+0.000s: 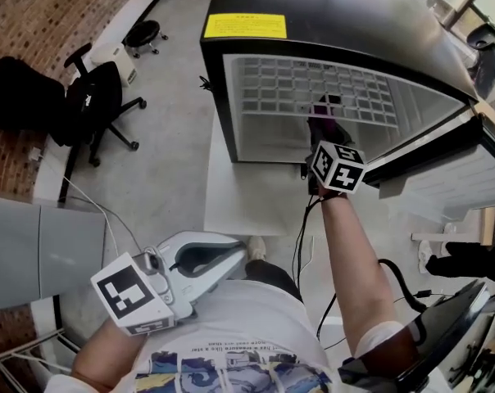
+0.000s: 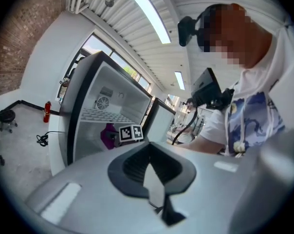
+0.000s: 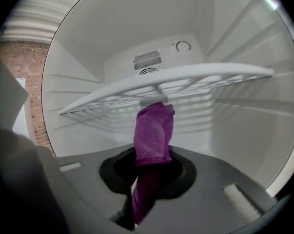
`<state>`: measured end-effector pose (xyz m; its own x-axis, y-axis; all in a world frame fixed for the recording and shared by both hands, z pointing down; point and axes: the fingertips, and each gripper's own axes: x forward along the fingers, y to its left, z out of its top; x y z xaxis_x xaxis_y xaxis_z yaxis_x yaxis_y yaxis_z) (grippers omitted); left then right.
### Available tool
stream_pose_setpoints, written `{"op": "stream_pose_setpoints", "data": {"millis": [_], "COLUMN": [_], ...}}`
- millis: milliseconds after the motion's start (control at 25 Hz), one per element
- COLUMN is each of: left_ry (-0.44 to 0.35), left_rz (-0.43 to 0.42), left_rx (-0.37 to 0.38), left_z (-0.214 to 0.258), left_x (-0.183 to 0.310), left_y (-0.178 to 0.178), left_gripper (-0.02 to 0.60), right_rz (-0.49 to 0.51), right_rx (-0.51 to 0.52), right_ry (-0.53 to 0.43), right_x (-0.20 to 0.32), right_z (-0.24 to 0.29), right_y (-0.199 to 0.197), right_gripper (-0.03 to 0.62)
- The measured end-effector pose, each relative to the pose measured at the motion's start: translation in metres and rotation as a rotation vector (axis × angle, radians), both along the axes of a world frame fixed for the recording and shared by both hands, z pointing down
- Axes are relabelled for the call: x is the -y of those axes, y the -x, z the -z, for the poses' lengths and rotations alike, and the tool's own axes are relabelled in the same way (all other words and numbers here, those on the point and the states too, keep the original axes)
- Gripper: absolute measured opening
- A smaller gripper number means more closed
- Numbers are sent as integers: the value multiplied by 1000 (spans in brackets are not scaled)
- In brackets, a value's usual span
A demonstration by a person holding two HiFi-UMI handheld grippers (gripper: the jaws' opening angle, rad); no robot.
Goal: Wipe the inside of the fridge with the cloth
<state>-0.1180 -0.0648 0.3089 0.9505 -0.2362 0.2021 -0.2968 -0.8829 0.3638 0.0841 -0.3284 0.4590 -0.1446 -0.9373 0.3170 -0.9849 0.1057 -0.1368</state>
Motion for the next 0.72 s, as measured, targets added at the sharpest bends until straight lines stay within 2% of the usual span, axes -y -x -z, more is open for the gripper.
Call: {"op": "stream_pose_setpoints", "data": {"millis": [200,360,560,720], "left_ry": [2,4,15,23], "left_rz": [-67,-98,-98,-83], "left_rx": [-13,-8,12,20], "left_z": [-1,-2,-4,-7], "left_x": [2,6,12,17], "left_y": [-26,-44,-53,-55], "left_gripper": [8,8,8,8], "right_rz": [-129,-169,-146,-99], "right_rx": [-186,-313,-340,-300], "right_ry": [28,114,217,235], "right_x": [-16,-26,-31,-37], "right_z": [-3,-35,-80,-97], "right_y": [-77,-109,-114,-98], "right_gripper": [52,52,52,52]}}
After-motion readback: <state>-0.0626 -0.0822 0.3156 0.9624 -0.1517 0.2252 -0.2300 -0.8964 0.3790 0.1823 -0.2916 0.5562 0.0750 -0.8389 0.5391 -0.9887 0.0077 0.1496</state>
